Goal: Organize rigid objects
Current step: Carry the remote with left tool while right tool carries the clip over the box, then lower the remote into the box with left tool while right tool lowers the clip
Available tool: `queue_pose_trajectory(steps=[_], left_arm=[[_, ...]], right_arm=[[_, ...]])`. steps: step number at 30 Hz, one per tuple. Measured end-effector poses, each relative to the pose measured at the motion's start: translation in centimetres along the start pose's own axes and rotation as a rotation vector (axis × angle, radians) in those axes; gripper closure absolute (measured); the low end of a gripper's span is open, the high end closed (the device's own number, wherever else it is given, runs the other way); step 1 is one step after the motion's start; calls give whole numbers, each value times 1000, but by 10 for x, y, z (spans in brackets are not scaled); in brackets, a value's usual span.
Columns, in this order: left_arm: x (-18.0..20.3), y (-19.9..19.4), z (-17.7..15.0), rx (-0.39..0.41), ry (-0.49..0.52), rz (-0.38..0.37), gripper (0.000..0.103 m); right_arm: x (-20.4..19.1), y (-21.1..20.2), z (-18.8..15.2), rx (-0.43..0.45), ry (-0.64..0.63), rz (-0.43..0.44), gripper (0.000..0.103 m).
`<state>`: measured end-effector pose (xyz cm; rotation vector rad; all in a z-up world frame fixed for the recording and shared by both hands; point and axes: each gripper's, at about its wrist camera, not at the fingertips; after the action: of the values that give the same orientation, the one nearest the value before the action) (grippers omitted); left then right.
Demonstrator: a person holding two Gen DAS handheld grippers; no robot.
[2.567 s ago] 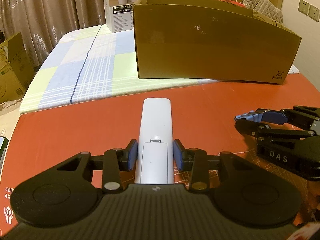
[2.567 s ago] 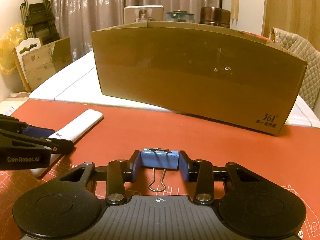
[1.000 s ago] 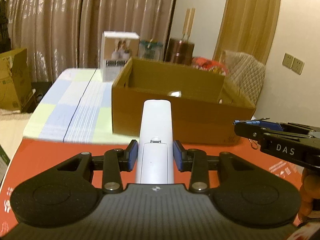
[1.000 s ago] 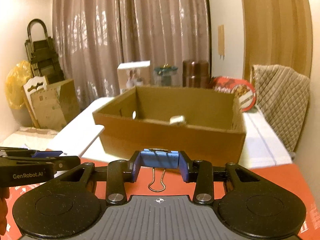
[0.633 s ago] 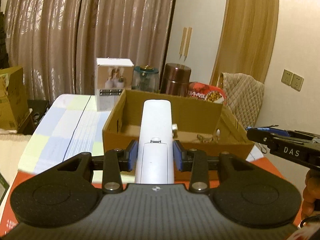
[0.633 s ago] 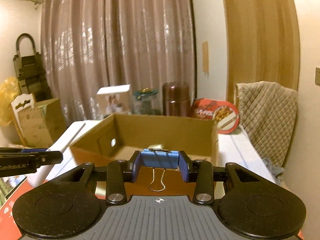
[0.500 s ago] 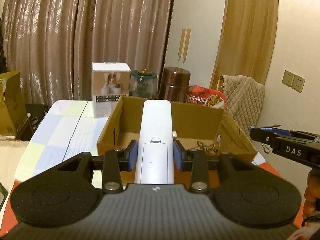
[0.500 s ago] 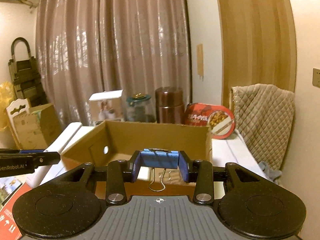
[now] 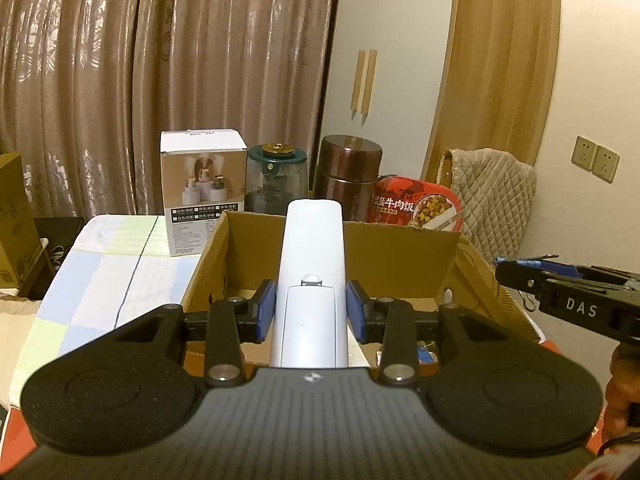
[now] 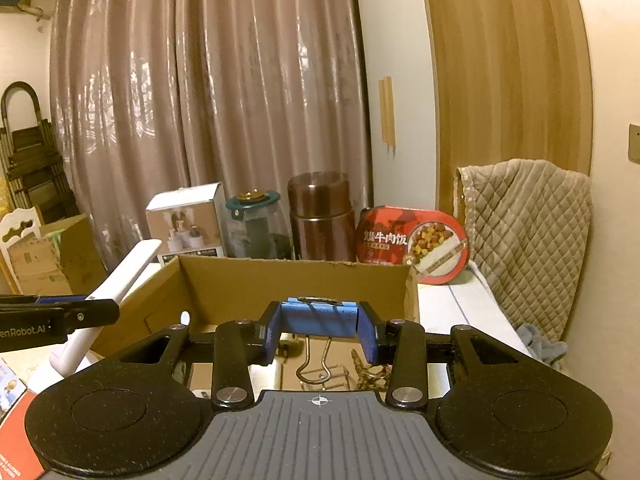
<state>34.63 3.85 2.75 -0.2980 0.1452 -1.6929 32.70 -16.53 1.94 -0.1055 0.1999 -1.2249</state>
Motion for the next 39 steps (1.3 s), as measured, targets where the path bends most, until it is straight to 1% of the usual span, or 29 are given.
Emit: queue_pose_trajectory(steps=[17, 31, 39], left_arm=[[-20, 40, 1, -15, -29, 17, 70], [-23, 54, -5, -42, -30, 16, 70], [-31, 62, -6, -60, -45, 25, 70]], right_arm=[[14, 43, -11, -52, 31, -23, 67], [14, 51, -17, -71, 42, -16, 67], [9, 54, -18, -75, 30, -7, 67]])
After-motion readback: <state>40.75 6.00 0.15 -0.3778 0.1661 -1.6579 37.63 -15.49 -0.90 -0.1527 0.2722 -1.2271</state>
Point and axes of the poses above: each gripper's, at about its wrist camera, not at the fingertips, and y roughly the way its jaws point, x to its right, z to its top, and after that the axes turned 13 degrees about x, right-handed
